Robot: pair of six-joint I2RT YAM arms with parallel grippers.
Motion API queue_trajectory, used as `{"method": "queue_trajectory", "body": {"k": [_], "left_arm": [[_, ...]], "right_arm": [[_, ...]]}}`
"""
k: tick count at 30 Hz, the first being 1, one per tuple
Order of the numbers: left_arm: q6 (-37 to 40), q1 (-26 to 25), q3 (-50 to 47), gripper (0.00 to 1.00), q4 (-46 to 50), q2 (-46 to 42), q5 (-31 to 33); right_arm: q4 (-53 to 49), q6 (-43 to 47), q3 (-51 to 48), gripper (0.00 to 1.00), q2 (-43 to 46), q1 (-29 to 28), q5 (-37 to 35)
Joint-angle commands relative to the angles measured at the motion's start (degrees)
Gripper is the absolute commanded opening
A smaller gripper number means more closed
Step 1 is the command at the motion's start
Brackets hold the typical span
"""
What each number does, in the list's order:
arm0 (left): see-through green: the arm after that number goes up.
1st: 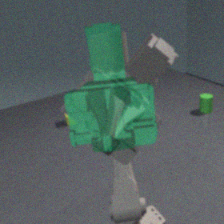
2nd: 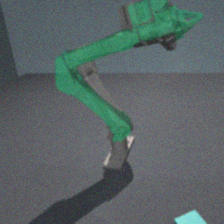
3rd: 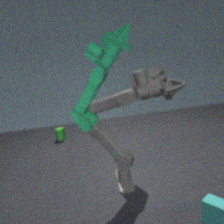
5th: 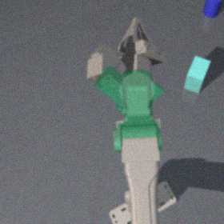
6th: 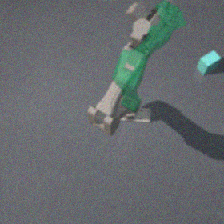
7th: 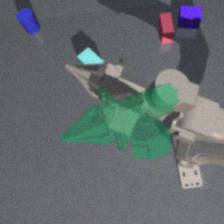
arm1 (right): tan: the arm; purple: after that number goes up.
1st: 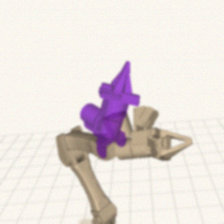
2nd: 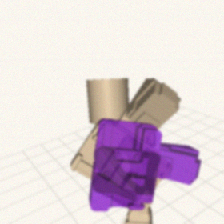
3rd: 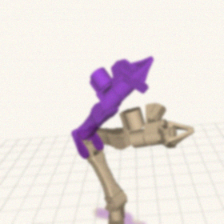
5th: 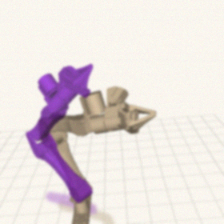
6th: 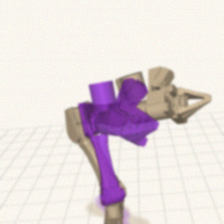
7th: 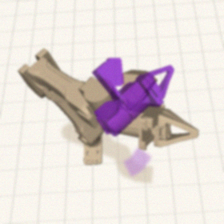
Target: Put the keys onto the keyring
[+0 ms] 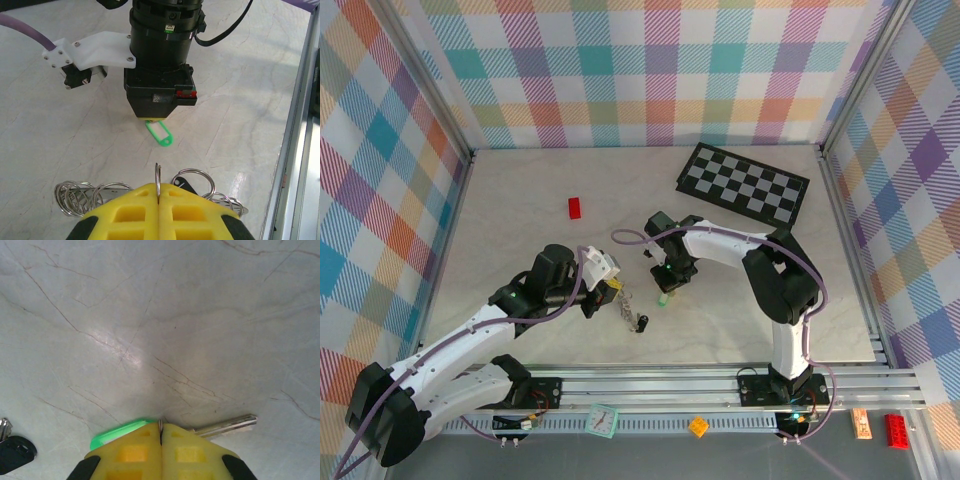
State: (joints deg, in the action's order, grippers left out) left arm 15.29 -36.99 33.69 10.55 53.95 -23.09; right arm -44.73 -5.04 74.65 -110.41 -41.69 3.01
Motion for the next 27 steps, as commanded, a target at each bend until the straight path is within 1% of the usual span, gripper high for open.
{"method": "queue_trajectory", "body": {"k": [1,5,13,18,20,23,27], "left_arm": [[1.1,-0.5,2.2,0.00,-0.1,-0.1,-1.3],[1.1,-0.5,2.1,0.00,-0.7,-0.3,-1.7],[0.7,-0.8,1.3,0.00,-3.5,-0.2,-3.2],[0.8,-1.2,0.9,0.00,-4.7,-0.4,-3.5],[0.7,-1.3,1.0,0.00,-4.2,-0.3,-3.2],[0.7,-1.3,1.0,0.00,-3.8,-0.4,-2.5],[1.0,-1.4,0.9,0.00,-3.7,-0.6,-2.2]], "right_arm": [[-0.8,0.8,0.4,0.00,4.0,-0.2,-0.8],[2.7,1.9,-3.3,0.00,10.9,-0.3,-1.3],[15.3,6.3,-13.0,0.00,24.2,-0.7,-1.7],[22.1,10.1,-18.3,0.00,29.2,-0.8,3.7],[19.6,7.9,-17.2,0.00,27.5,-0.8,1.5],[9.2,3.0,-12.0,0.00,21.5,-0.7,0.1],[3.9,-2.2,-11.9,0.00,18.9,-0.8,-0.2]]}}
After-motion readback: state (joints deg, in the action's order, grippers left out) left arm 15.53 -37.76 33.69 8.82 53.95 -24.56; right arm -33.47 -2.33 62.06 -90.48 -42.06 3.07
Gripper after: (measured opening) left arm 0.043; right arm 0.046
